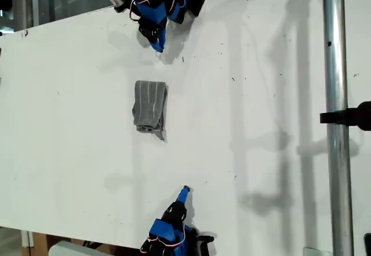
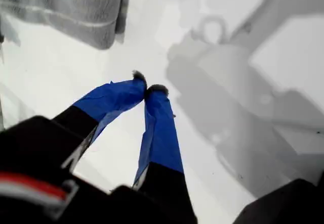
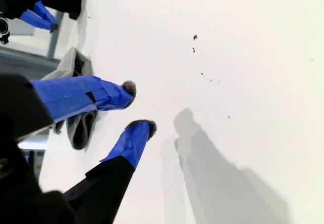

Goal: Grasp corners of a towel and fold twice.

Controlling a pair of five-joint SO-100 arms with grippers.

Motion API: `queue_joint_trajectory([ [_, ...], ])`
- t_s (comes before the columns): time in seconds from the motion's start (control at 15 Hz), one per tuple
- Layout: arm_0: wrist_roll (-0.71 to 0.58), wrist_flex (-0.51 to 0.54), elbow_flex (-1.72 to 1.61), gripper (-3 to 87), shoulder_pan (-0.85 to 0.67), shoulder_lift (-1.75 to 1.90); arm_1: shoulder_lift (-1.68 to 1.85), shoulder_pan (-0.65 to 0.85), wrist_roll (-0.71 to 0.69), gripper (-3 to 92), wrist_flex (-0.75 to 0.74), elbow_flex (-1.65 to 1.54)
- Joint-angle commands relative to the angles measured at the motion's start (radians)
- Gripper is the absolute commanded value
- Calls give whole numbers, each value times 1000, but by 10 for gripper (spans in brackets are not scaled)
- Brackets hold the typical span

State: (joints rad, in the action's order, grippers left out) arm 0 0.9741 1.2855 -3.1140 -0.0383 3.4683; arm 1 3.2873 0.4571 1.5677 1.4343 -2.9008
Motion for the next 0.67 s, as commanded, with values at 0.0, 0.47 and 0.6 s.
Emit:
queue_joint_trajectory([
  [0.0,-20,3,-5,102,0,5,-3,-107,-5,117,20,8],
  [0.47,-20,3,-5,102,0,5,-3,-158,-67,118,31,8],
  [0.6,-20,3,-5,102,0,5,-3,-158,-67,118,31,8],
])
